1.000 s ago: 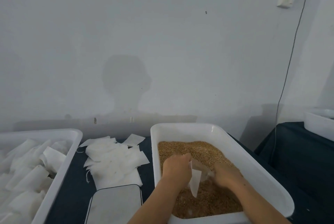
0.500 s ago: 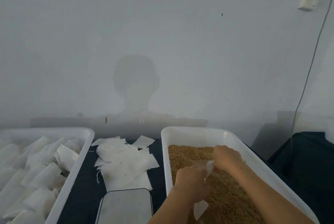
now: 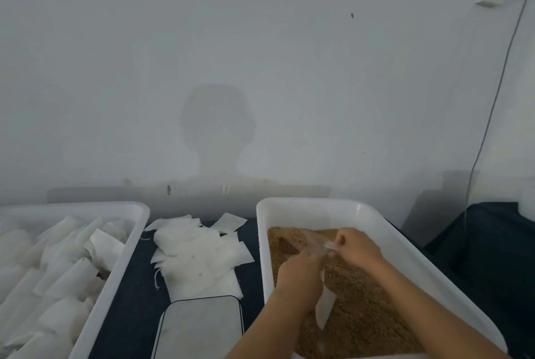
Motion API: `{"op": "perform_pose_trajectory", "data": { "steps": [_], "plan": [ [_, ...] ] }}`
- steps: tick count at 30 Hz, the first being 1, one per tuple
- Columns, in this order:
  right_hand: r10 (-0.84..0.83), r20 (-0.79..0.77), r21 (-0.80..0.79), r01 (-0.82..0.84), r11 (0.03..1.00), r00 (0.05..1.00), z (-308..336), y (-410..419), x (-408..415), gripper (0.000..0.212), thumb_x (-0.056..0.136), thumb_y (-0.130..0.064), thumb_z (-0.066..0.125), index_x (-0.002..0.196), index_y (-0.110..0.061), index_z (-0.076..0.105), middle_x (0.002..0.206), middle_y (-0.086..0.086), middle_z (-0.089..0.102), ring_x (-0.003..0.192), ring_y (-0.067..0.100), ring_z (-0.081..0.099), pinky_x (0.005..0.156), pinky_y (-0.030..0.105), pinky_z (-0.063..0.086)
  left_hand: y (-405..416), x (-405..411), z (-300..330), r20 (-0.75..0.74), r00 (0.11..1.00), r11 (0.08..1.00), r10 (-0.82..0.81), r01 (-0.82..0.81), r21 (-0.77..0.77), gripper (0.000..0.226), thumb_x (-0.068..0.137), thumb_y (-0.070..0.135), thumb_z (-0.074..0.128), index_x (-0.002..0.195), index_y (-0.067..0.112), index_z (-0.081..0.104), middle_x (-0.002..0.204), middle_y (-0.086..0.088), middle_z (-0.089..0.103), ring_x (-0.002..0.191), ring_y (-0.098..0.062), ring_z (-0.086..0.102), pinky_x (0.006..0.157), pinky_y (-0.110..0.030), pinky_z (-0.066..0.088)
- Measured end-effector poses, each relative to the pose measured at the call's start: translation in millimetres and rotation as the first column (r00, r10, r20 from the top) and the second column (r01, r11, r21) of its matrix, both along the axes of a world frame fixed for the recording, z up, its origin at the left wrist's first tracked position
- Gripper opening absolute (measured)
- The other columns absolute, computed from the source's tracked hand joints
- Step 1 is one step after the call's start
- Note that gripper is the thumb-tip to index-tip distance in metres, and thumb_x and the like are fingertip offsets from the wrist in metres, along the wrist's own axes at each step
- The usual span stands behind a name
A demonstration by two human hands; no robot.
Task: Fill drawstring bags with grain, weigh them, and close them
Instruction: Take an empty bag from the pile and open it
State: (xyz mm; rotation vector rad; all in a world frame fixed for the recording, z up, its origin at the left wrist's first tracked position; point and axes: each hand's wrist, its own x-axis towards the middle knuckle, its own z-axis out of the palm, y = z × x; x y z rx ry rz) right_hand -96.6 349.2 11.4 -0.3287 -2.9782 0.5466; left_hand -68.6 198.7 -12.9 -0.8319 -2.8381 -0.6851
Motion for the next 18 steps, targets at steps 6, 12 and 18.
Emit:
{"op": "perform_pose_trajectory", "data": {
  "steps": [6,12,18],
  "plan": [
    [0.014,0.014,-0.06,-0.013,0.998,1.0,53.9,35.5,39.7,0.016,0.079,-0.019,0.074,0.077,-0.016,0.058,0.086,-0.001,0.067,0.08,0.015,0.063,0.073,0.03,0.05,0.2,-7.3,1.1,-0.055,0.998,0.991,0.031,-0.024,0.13,0.011,0.09,0.005,0.053,0.1,0.009,0.058,0.099,-0.004,0.054,0.085,-0.015,0.043,0.075,-0.025,0.038],
    [0.121,0.054,-0.107,-0.114,0.988,0.991,95.6,64.2,89.6,0.01,0.079,-0.012,0.071,0.084,-0.005,0.065,0.078,0.007,0.071,0.063,0.007,0.059,0.061,0.018,0.044,-0.5,-5.9,7.3,-0.1,0.993,0.97,0.057,-0.032,0.241,0.005,0.09,0.009,0.058,0.095,0.01,0.058,0.089,0.003,0.049,0.082,-0.013,0.044,0.067,-0.019,0.033],
    [0.191,0.146,-0.013,-0.191,0.981,0.971,108.9,64.5,104.0,0.013,0.079,-0.015,0.073,0.085,-0.006,0.065,0.082,0.006,0.072,0.073,0.013,0.065,0.076,0.028,0.051,-0.8,-2.7,10.9,-0.136,0.991,0.965,0.01,0.026,0.261,0.007,0.087,0.012,0.063,0.092,0.007,0.065,0.104,-0.003,0.058,0.093,-0.012,0.049,0.072,-0.013,0.032]
  ]
}}
